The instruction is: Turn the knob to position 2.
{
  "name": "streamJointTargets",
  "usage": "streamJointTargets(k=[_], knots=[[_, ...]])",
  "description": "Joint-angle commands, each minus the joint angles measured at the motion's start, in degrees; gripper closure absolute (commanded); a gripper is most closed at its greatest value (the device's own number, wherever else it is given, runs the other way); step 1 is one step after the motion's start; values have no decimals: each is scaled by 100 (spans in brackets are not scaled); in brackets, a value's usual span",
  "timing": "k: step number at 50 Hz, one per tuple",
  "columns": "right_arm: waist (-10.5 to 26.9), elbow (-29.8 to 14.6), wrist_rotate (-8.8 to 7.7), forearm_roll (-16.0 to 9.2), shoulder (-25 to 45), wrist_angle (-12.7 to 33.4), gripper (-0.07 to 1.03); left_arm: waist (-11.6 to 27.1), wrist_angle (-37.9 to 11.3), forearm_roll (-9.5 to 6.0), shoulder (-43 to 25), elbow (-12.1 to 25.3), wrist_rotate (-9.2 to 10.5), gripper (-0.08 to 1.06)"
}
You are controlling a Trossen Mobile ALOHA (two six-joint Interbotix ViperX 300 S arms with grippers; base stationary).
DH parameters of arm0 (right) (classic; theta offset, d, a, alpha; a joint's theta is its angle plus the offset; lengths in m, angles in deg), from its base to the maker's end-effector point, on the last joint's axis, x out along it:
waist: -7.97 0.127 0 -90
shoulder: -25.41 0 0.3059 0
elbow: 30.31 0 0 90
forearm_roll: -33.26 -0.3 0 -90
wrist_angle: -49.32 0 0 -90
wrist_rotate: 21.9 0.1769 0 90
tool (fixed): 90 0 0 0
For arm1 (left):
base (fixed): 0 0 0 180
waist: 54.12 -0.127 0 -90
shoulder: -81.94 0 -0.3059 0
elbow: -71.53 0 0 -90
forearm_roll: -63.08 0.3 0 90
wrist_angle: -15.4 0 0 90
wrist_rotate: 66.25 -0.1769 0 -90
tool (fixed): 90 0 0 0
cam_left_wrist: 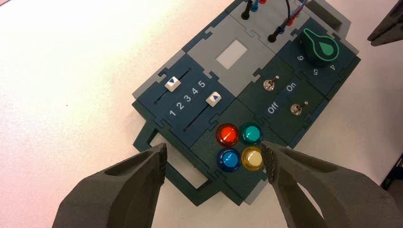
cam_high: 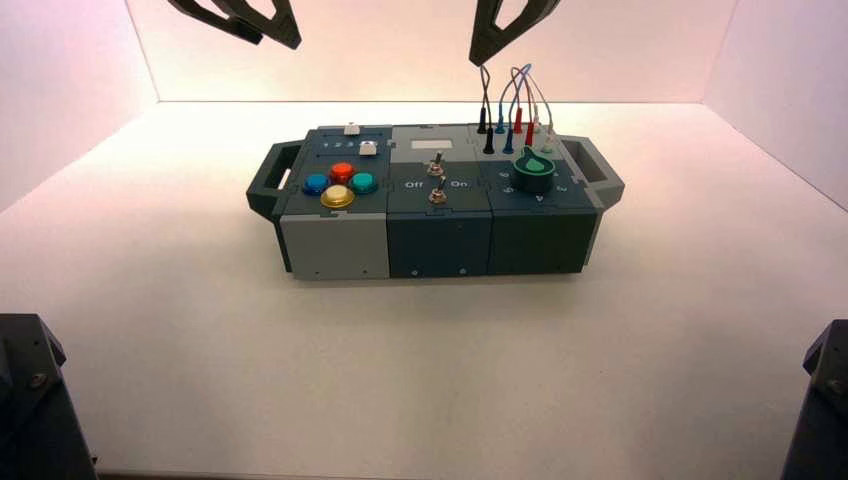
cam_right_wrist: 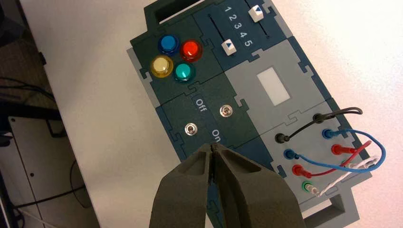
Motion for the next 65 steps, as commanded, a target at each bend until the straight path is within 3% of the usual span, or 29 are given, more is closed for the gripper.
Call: streamJointTargets(k=[1, 15, 24, 27, 32, 37, 41, 46, 50, 51, 65], knots=[[18, -62, -44, -9, -88, -44, 98, 18, 62, 0, 35, 62, -44, -5], [35, -53, -35, 18, -79, -44, 98, 26, 79, 18, 114, 62, -44, -5], [18, -70, 132, 26, -18, -158, 98, 26, 88, 18, 185, 44, -44, -5], [18, -62, 264, 132, 44, -290, 98, 26, 62, 9, 202, 53, -44, -5], [18, -88, 606, 387, 202, -343, 98, 44, -9, -26, 237, 53, -26, -4], [53, -158, 1160, 888, 396, -352, 98, 132, -220, -88, 290, 70, -9, 4], [149, -185, 1872, 1556, 492, -396, 98, 264, -466, -123, 334, 97, -9, 15], [290, -229, 2733, 2347, 598, -422, 98, 448, -712, -132, 343, 132, -26, 19], [422, -272, 3217, 2716, 659, -404, 98, 527, -826, -132, 343, 149, -35, 19], [457, -281, 3278, 2742, 668, -404, 98, 536, -844, -132, 352, 149, -26, 19], [562, -334, 3393, 2672, 932, -396, 98, 598, -1072, -132, 457, 185, -44, 19]])
